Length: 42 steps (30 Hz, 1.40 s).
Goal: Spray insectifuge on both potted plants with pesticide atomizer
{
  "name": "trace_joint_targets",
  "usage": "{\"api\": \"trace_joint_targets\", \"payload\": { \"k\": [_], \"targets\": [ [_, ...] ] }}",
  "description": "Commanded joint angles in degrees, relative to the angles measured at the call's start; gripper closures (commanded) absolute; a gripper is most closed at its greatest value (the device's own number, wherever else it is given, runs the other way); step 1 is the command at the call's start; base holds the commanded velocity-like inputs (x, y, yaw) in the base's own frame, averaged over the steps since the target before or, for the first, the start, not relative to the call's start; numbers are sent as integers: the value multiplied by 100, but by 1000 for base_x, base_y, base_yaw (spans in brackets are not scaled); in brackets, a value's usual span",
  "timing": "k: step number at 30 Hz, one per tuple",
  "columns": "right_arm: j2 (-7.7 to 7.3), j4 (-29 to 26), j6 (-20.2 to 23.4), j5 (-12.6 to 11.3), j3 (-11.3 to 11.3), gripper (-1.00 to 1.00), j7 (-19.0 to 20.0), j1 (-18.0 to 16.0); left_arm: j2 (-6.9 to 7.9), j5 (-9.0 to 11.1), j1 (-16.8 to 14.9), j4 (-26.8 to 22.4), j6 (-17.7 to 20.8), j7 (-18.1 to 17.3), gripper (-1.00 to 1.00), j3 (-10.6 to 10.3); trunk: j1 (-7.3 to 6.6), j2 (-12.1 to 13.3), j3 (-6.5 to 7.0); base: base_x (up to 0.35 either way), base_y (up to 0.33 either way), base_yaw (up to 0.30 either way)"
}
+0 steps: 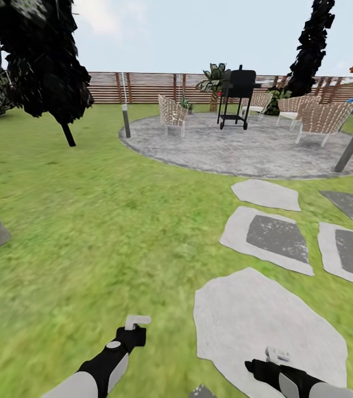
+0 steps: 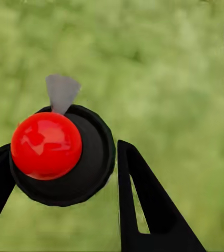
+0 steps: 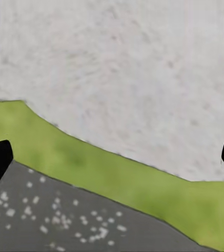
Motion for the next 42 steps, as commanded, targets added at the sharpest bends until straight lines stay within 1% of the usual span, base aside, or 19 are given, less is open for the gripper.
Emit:
{"api": "trace_joint_targets", "payload": {
  "k": [1,35,42],
  "targets": [
    [-4,8,11,46,-48,-100,12,-4,-2,-40,-4,5,-20,11,100,18,2,-2,-5,324,-105,0],
    [-4,8,5,53,-48,-100,12,-5,-2,-40,-4,10,-20,5,100,18,2,-2,-3,325,-106,0],
    [-4,8,6,47,-48,-100,12,-3,-2,-40,-4,10,-20,6,100,18,2,-2,42,325,-105,0]
  ]
}}
